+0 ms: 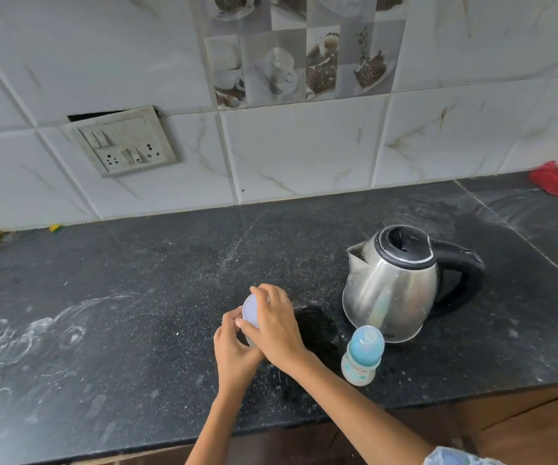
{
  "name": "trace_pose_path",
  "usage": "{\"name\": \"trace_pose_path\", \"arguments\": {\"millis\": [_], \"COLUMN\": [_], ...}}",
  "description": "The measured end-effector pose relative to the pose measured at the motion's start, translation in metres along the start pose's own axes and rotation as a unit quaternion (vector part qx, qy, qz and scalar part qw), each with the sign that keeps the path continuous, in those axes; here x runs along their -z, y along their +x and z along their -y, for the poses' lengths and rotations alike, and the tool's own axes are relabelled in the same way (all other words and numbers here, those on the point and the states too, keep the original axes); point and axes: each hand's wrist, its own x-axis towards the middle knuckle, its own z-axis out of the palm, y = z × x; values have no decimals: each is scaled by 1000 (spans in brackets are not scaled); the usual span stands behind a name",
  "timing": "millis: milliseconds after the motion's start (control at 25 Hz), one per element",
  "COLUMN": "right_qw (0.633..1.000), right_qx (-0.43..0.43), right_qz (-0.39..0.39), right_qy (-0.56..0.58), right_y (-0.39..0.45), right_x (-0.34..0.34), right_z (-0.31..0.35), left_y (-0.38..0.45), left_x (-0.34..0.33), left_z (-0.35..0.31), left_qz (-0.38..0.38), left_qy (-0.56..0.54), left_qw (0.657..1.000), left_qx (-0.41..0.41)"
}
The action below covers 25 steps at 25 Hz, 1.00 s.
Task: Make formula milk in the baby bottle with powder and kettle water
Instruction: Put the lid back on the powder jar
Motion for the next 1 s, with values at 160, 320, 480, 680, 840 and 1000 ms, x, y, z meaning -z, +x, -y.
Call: {"name": "trace_pose_path", "arguments": {"millis": [160, 320, 480, 680, 840, 1000], "right_qw": [993, 986, 989, 980, 988, 991], "right_qx": [-17, -2, 9, -44, -84, -71], "right_qz": [99, 138, 148, 185, 133, 110], "right_qy": [62, 93, 9, -50, 1, -5], "right_y": [7, -8, -48, -96, -97, -73], "right_x": [21, 79, 141, 166, 152, 136], "right_z": [2, -16, -49, -75, -83, -74], "left_y": [0, -2, -3, -4, -5, -2], "left_x": [3, 10, 16, 14, 8, 7], "left_z": [-1, -6, -21, -26, -24, -22], "left_qz": [28, 32, -33, -49, -42, -51], "left_qy": [36, 128, 163, 227, 296, 281], "left_qw": [999, 991, 983, 963, 939, 946], "left_qx": [5, -36, -79, -135, -170, -152]}}
